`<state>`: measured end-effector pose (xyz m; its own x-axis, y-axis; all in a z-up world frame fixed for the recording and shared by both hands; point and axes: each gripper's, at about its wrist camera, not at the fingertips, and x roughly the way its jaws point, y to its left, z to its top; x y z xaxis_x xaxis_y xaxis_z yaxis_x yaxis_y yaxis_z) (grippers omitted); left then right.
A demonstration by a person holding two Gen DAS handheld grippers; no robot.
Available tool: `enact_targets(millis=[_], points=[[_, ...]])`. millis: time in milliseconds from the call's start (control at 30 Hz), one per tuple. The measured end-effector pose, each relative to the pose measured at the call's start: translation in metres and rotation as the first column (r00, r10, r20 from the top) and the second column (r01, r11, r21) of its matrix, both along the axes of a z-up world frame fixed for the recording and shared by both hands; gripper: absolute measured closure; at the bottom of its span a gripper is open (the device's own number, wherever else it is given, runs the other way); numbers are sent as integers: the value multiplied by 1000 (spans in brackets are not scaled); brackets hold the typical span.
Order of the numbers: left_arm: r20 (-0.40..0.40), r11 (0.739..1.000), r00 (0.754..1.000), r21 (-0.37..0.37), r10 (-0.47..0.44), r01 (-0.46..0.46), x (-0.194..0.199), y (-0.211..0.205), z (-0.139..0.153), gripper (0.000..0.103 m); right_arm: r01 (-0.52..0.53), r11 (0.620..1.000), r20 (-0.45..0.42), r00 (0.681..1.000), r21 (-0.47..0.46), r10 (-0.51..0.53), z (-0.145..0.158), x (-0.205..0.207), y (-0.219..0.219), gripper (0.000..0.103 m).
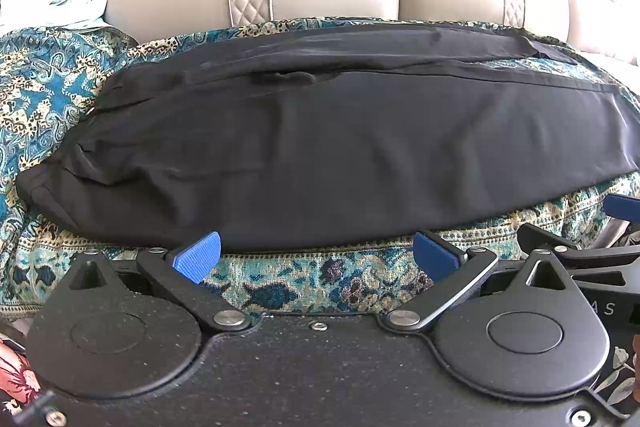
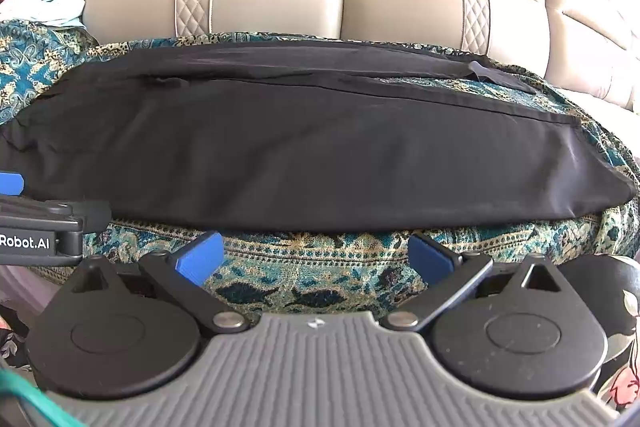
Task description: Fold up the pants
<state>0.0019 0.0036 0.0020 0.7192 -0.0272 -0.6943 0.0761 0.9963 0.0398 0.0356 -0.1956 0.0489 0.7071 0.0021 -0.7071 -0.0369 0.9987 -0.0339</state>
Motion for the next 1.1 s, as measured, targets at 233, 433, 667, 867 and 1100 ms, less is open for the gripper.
enact_targets(millis=[233, 433, 667, 867, 1100], points=[[-2, 1000, 1000, -1, 3, -3, 0, 1, 0, 0, -6, 1000, 2, 1000, -2, 6, 0, 0, 0, 0], [-6, 1000, 1000, -4, 5, -5, 0, 2, 0, 0, -6, 1000, 2, 1000, -3, 6, -1, 0, -1, 0], [-7, 1000, 1000, -6, 4, -4, 0, 3, -1, 0, -1, 1000, 4, 1000, -7, 1, -1, 0, -1, 0], [-7, 1000, 1000, -5, 4, -4, -1, 4, -1, 0, -2, 1000, 5, 1000, -11, 2, -1, 1, -1, 0], [-7, 1000, 1000, -5, 4, -4, 0, 4, -1, 0, -3, 1000, 5, 1000, -12, 3, -2, 1, -1, 0]])
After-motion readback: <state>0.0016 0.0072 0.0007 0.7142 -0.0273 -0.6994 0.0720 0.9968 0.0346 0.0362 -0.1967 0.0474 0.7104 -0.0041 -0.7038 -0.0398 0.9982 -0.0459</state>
